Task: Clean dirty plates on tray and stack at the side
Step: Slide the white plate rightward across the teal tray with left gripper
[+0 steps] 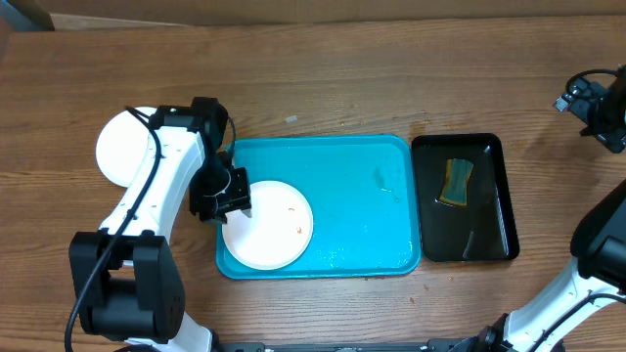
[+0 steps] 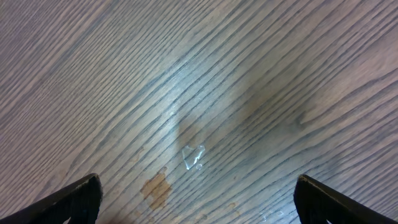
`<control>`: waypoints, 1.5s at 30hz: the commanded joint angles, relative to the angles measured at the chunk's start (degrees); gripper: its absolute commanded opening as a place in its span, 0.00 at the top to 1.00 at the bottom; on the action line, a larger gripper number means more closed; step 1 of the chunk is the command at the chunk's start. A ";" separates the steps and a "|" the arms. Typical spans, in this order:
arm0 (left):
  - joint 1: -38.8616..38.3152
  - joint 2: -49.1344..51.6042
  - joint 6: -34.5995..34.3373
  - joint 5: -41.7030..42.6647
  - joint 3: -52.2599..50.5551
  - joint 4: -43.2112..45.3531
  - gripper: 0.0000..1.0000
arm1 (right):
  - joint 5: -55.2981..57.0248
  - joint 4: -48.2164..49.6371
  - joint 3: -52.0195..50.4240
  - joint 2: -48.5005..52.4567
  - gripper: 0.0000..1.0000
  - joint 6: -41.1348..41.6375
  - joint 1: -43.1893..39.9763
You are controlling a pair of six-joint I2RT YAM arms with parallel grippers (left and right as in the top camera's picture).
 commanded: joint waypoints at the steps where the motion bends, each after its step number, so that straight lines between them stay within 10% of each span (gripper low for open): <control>1: 0.37 -0.66 -3.13 -4.79 -1.07 1.38 0.54 | -0.07 0.35 0.44 -1.64 0.00 0.46 0.11; 45: 0.22 -0.66 -4.13 -5.68 -12.74 11.63 0.51 | -0.07 0.35 0.44 -1.64 0.00 0.48 0.11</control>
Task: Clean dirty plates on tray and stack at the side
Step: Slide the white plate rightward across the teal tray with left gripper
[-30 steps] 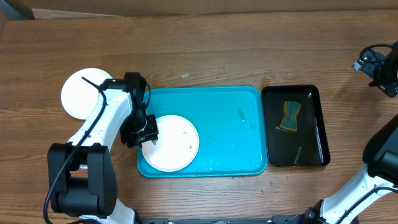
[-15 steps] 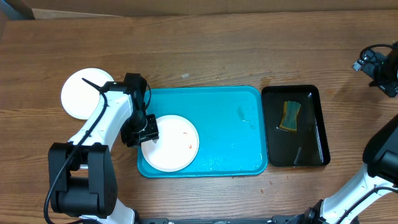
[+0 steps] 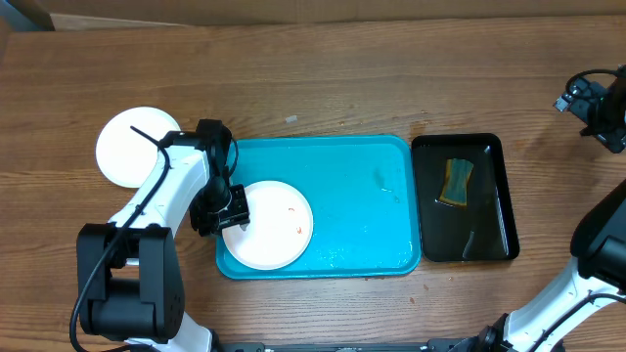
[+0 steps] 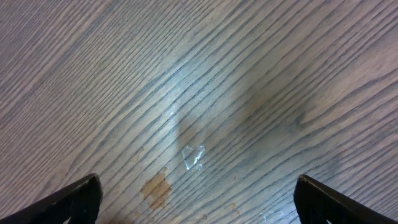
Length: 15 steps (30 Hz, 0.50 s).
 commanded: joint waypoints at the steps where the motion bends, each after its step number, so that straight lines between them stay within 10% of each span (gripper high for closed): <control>1: 0.20 -0.66 -0.81 -0.39 -1.53 0.50 0.51 | -0.04 0.39 0.44 -1.64 0.00 0.46 0.11; 15: 0.20 -0.66 -0.81 4.33 -4.46 5.09 0.50 | -0.04 0.39 0.44 -1.64 0.00 0.44 0.11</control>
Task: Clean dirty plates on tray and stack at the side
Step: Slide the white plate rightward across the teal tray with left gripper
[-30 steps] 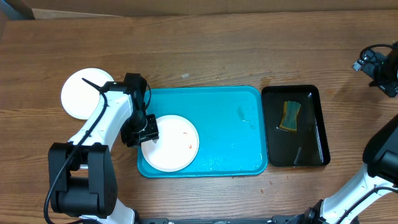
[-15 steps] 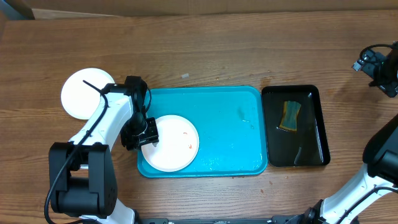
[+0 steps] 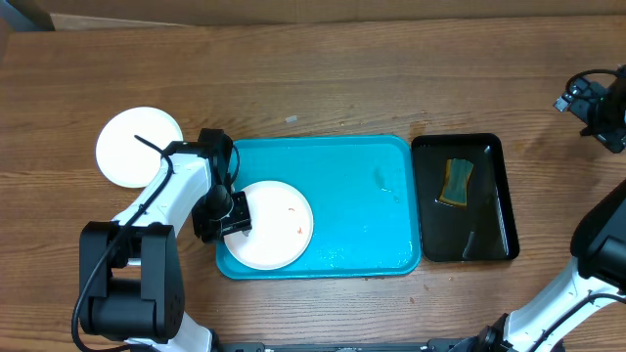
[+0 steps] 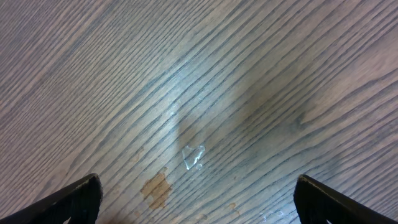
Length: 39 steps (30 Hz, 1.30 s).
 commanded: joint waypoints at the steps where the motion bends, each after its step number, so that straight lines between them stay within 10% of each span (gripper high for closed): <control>1: 0.20 -0.66 -0.81 5.31 -0.31 1.31 0.50 | -0.07 0.37 0.44 -1.64 0.00 0.46 0.11; 23: -6.64 -0.66 -0.76 16.04 0.24 14.43 0.43 | -0.04 0.37 0.44 -1.64 0.00 0.46 0.11; 39: -7.76 -0.61 1.75 4.92 7.74 4.83 0.41 | -0.07 0.37 0.44 -1.64 0.00 0.46 0.11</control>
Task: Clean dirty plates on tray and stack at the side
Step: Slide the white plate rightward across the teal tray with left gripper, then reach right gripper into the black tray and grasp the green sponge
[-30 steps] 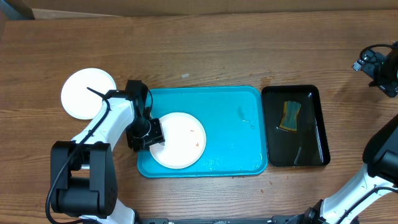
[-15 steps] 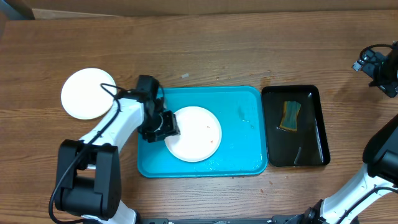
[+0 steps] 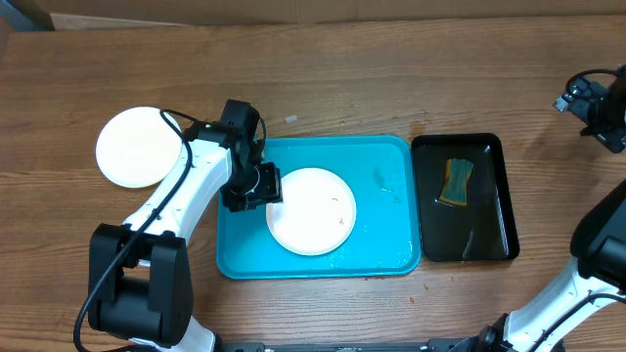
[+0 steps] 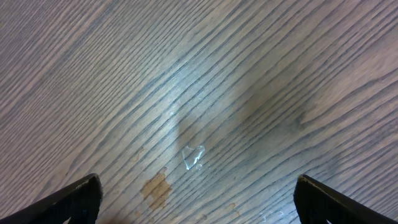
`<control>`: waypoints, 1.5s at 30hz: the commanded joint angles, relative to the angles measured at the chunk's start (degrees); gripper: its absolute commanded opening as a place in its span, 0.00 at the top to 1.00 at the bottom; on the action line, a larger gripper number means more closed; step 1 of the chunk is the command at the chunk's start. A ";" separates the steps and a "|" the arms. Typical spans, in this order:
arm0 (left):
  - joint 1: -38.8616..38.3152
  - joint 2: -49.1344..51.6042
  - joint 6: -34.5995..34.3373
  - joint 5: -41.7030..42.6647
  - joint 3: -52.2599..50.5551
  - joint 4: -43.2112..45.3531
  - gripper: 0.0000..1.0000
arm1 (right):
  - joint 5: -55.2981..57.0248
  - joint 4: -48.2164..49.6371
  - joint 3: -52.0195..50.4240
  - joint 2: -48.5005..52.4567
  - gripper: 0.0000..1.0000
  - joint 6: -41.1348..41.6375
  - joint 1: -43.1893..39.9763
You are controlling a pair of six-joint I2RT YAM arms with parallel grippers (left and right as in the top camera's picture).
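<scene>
A white plate [image 3: 313, 213] with small red specks lies in the middle of the blue tray [image 3: 381, 161]. My left gripper [image 3: 258, 186] sits at the plate's left rim and looks shut on it. A second white plate [image 3: 137, 147] rests on the wood left of the tray. A yellow-green sponge [image 3: 456, 183] lies in the black tray [image 3: 489, 235] to the right. My right gripper [image 4: 198, 182] hangs open over bare wood at the far right of the table, holding nothing.
The wooden table [image 3: 323, 78] runs all round the trays. A small wet patch [image 4: 193, 155] and a brown stain [image 4: 155, 186] mark the wood under the right gripper. The left arm's white links [image 3: 166, 215] reach in from the front left.
The speckled plate has shifted from the tray's front left corner to its middle. My left gripper has moved right and back with it, still at its left rim. The right arm is unchanged.
At first my left gripper stood over the left rim of the speckled plate, which lay in the tray's front left corner. At the two later moments it sat lower at that rim, the plate unmoved. Now plate and gripper are at the tray's middle.
</scene>
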 commanded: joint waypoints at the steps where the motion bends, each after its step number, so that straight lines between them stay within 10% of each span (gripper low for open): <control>1: -0.66 -0.52 1.25 -2.99 -2.03 1.07 0.42 | -0.09 0.37 0.44 -1.64 0.00 0.44 0.11; 11: -3.76 -0.46 -0.22 -2.95 -7.91 7.41 0.69 | -0.09 0.37 0.44 -1.64 0.00 0.44 0.11; 45: -4.17 -0.31 -0.26 -4.46 -9.49 10.34 0.83 | -0.09 0.37 0.44 -1.64 0.00 0.44 0.11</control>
